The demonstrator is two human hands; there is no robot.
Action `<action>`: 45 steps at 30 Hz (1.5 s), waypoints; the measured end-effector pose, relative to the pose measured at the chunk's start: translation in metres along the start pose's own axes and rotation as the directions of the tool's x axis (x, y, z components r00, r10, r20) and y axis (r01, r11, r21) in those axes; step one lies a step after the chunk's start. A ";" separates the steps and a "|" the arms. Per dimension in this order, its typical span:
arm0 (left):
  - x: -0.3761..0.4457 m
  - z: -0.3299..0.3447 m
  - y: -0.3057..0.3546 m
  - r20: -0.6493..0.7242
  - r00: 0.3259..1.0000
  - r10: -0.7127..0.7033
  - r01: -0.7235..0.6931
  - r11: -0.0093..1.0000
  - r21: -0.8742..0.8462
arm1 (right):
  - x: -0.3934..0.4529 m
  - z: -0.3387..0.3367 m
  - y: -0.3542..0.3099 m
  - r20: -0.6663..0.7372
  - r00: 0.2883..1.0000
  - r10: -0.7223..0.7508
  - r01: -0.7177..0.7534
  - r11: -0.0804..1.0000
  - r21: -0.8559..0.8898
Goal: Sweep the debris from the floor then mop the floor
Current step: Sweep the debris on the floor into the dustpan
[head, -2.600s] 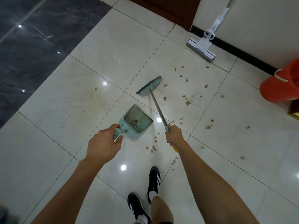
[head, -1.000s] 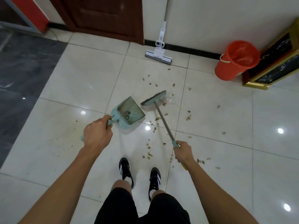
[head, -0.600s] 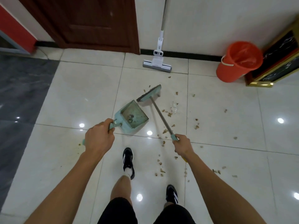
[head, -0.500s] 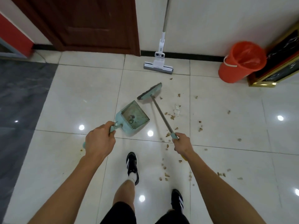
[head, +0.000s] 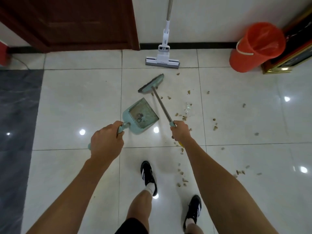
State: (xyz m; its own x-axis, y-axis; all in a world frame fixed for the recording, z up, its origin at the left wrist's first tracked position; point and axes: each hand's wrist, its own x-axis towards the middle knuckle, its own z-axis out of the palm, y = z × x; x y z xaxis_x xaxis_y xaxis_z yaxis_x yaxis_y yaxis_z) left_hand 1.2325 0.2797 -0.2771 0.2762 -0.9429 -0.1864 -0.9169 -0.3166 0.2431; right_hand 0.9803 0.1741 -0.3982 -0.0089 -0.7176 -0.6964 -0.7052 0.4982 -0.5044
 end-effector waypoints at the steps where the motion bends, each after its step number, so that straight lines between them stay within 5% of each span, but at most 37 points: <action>1: 0.003 0.001 0.001 -0.001 1.000 0.009 -0.009 1.000 0.001 | 0.001 0.001 0.001 -0.002 1.000 0.005 -0.005 1.000 -0.010; 12: -0.002 0.011 0.027 0.054 0.998 0.034 -0.037 0.997 0.061 | -0.026 -0.004 0.045 0.016 0.993 0.115 -0.114 0.993 -0.039; 33: -0.150 0.026 0.133 -0.022 0.999 0.045 -0.042 0.994 0.101 | -0.252 -0.065 0.330 0.008 0.950 0.312 -0.311 0.950 -0.033; 45: -0.155 0.029 0.169 0.002 0.997 0.078 -0.078 0.995 0.057 | -0.304 -0.087 0.350 -0.107 0.942 0.317 -0.304 0.945 0.124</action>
State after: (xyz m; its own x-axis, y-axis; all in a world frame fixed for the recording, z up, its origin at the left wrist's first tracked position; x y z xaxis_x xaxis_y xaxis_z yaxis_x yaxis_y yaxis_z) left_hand 1.0267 0.3750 -0.2347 0.2030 -0.9645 -0.1689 -0.9505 -0.2355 0.2028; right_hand 0.6742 0.5246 -0.3185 -0.3081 -0.5702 -0.7615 -0.5756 0.7491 -0.3280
